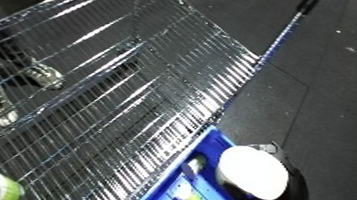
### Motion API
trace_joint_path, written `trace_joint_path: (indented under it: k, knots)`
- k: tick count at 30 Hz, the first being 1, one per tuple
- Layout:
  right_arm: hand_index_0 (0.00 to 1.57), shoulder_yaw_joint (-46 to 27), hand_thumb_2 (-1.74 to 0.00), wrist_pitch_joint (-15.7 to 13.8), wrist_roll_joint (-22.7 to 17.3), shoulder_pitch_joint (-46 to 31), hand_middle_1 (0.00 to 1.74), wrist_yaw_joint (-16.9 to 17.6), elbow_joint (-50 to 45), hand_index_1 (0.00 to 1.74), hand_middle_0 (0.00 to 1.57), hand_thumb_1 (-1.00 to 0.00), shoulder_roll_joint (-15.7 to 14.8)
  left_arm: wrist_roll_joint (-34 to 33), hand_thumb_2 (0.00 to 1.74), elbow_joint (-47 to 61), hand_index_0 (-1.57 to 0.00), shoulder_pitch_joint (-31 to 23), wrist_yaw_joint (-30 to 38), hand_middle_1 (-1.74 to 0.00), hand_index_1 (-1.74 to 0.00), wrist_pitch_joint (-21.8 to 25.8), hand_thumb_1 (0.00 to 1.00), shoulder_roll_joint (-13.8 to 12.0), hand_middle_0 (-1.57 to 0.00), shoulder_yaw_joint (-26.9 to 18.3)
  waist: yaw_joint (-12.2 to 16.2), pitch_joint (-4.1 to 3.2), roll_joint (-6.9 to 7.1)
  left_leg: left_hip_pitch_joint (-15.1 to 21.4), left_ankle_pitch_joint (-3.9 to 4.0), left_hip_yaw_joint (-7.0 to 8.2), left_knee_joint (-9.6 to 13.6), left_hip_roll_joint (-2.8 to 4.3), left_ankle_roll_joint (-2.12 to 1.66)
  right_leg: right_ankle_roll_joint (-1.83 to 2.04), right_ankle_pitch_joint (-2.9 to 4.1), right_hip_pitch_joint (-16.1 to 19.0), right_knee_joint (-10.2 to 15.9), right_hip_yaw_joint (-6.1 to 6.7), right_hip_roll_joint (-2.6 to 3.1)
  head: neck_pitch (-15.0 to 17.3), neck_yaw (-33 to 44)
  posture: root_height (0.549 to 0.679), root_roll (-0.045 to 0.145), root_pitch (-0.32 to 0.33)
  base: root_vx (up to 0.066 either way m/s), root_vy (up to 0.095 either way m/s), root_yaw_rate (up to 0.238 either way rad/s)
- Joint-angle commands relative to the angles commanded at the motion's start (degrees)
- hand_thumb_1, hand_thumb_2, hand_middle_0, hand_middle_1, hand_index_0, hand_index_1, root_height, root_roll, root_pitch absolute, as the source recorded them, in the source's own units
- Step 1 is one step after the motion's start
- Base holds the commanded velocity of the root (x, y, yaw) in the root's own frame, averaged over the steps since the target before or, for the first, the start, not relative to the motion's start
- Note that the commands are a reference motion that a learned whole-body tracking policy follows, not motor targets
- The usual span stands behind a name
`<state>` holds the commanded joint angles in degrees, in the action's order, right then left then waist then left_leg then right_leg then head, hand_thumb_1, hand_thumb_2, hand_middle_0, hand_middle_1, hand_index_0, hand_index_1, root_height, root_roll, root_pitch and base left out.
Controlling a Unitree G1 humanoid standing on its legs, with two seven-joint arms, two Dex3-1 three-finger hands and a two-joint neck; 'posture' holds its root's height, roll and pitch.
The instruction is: Pick up the object and place it into the box
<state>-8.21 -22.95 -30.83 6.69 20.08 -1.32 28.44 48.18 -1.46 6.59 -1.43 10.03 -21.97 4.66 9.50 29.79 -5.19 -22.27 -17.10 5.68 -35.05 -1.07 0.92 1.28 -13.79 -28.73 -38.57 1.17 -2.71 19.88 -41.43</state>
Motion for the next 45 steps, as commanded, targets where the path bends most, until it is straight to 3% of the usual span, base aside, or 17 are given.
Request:
trace_joint_path:
  k: [5,16,29,36,39,45]
  knots:
    - [0.86,-1.35,-0.96,-1.02,-1.56,-0.8,0.96,0.16,1.8,0.96,0.86,-0.55,0.34,0.38,1.74,-0.1,-1.57,0.16,-0.58,-1.74,-1.74,-0.12,1.0,0.39,-1.57,-0.07,1.24,-0.12,-1.06,1.93,-0.05,0.69,1.19,-0.43,-0.02,0.03,0.23,1.22,1.5,0.56,-0.2,0.16,-3.2,0.653,0.091,0.082,0.019,0.054,-0.089]
    - [0.0,-1.75,0.0,-1.31,-1.21,-0.82,0.0,0.35,3.31,0.0,0.0,0.0,0.78,0.74,1.74,-0.86,-1.57,1.12,0.04,-1.74,-1.74,0.0,1.0,1.61,-1.57,1.02,2.37,-0.01,-2.42,2.83,-0.52,1.17,1.08,-1.07,0.24,-0.11,0.14,1.27,1.33,1.73,-0.02,1.51,-3.92,0.652,0.1,0.076,0.011,0.033,-0.032]
    - [0.0,-1.41,0.0,-1.29,-0.56,-0.97,0.0,0.36,2.74,0.0,0.0,0.0,0.48,1.16,1.74,-1.05,-1.57,1.4,0.25,-1.74,-1.74,0.48,1.0,2.12,-1.57,1.36,2.26,0.0,-2.44,2.44,0.63,0.96,1.9,-1.13,-0.04,-0.29,0.32,0.78,1.64,1.55,0.3,1.79,-2.11,0.652,0.102,0.084,-0.015,-0.001,0.012]
    - [0.0,-0.44,0.0,-0.57,-0.31,-1.35,0.0,-4.83,0.39,0.0,0.0,0.0,0.04,1.4,1.74,-0.52,-1.57,1.18,0.48,-1.74,-1.74,0.42,1.0,2.26,-1.57,1.48,1.63,0.0,-1.84,2.41,1.75,0.34,1.96,-0.91,-0.47,-0.48,0.2,1.28,1.72,1.13,0.26,2.68,3.01,0.653,0.103,0.077,-0.003,0.001,0.043]
    - [0.0,0.86,0.0,0.16,0.66,-0.83,0.0,-6.73,-1.7,0.0,0.0,0.0,-0.12,1.32,1.74,-0.34,-1.57,1.3,0.67,-1.74,-1.74,0.39,1.0,2.17,-1.57,1.82,0.84,-0.05,-1.24,2.25,2.07,-0.2,1.84,-0.85,-0.6,-0.54,0.1,1.61,1.78,0.79,0.17,2.8,9.16,0.652,0.102,0.073,-0.006,-0.03,0.117]
    - [0.0,5.22,0.0,5.28,3.43,3.11,0.0,-10.47,-6.59,0.0,0.0,0.0,0.17,0.79,1.74,-0.19,-1.57,2.6,1.33,-1.74,-1.74,-0.49,1.0,1.75,-1.57,2.5,-1.72,-0.39,0.25,1.59,2.63,-1.63,1.59,-0.75,-0.73,-0.79,-0.28,1.98,1.16,-0.27,-0.11,3.26,18.13,0.652,0.095,0.066,-0.003,-0.058,0.179]
